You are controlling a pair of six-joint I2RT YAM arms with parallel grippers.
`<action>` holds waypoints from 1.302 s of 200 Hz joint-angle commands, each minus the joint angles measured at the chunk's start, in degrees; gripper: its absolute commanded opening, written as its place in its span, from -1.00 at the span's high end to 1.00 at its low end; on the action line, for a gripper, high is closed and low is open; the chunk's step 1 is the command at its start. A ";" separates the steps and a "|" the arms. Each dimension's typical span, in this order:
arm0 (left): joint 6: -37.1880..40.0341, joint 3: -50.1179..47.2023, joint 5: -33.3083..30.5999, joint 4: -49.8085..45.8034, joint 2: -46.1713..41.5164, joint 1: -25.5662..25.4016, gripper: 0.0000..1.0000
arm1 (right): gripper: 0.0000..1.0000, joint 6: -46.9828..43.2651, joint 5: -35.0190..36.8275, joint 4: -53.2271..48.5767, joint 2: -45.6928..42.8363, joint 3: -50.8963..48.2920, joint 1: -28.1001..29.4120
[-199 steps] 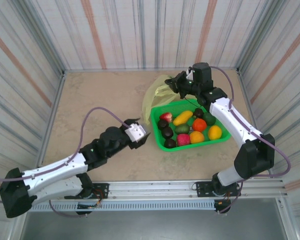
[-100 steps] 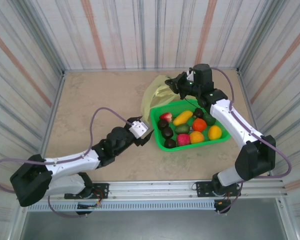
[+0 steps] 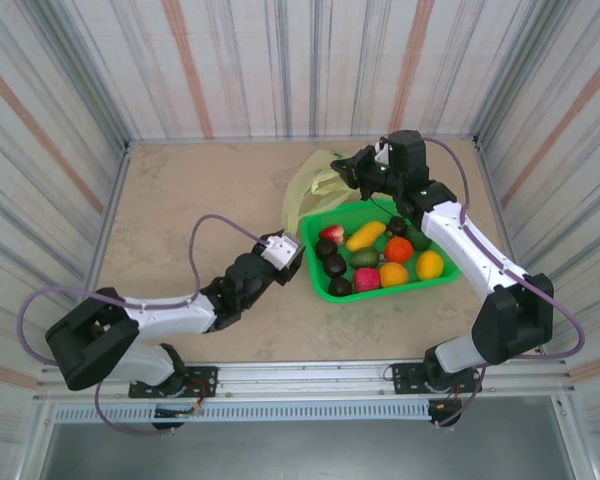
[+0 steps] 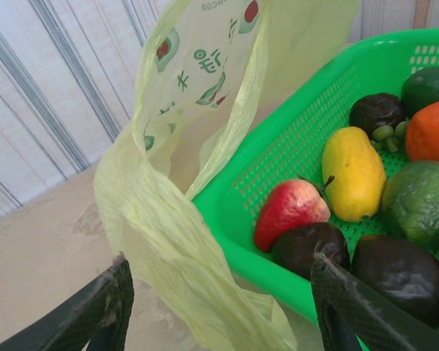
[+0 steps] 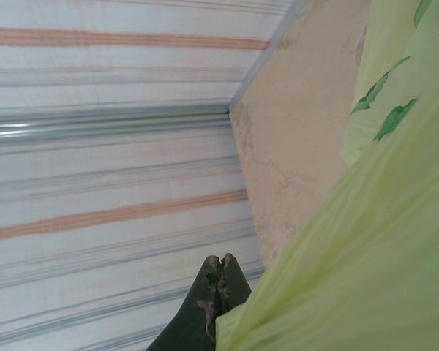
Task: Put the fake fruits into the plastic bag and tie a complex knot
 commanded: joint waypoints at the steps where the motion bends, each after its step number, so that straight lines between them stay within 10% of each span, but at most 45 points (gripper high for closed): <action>1: -2.94 -0.03 -2.83 2.72 1.03 0.74 -0.26 | 1.00 1.26 -0.23 0.78 -1.32 -0.44 -0.26; 126: -1.79 6.46 3.74 -12.32 -9.49 4.66 1.00 | 1.00 -9.85 -5.59 -4.21 1.67 3.66 -0.80; 187: -2.33 21.48 3.53 -45.74 -23.53 5.03 1.00 | 1.00 -34.20 -18.20 -17.26 4.24 13.11 -0.26; 260: -6.98 22.94 1.53 -62.17 -34.74 5.64 1.00 | 0.83 -38.51 -17.65 -28.09 13.65 26.20 2.06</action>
